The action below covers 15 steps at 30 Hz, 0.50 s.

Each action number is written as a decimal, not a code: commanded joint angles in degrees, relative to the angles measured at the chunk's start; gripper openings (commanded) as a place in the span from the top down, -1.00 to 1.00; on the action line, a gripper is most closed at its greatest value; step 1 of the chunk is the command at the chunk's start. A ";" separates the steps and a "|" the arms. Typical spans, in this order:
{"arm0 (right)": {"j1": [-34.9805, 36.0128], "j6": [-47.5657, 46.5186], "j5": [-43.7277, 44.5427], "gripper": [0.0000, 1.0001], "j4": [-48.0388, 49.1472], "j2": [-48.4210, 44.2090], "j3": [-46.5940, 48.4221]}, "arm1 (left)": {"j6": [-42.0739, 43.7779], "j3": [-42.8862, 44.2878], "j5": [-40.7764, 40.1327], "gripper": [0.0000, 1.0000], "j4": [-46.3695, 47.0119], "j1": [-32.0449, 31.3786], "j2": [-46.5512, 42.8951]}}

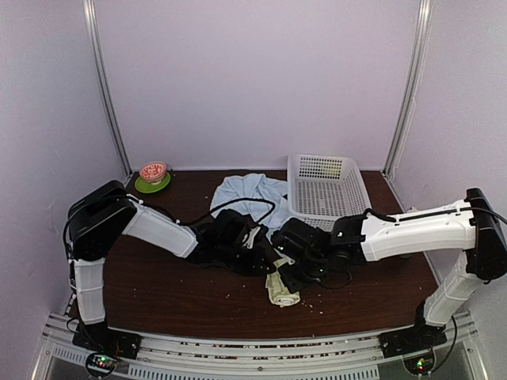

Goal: Roll the towels
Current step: Roll the towel at the center of the board.

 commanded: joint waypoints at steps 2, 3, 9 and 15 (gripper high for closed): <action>1.29 1.92 -5.12 0.82 5.91 2.89 -2.21 | 0.20 -0.20 -1.90 1.00 -1.66 0.02 1.05; 1.45 2.25 -5.74 0.86 6.66 3.85 -2.48 | 0.16 -0.51 -1.89 1.00 -1.48 0.02 0.61; 2.35 3.91 -8.32 0.94 11.06 9.34 -3.83 | -0.01 -2.42 -1.65 1.00 -1.17 0.02 -2.72; 2.40 5.02 -8.26 0.96 13.10 9.63 -5.58 | 0.21 -3.59 -1.38 1.00 -1.49 0.02 -8.01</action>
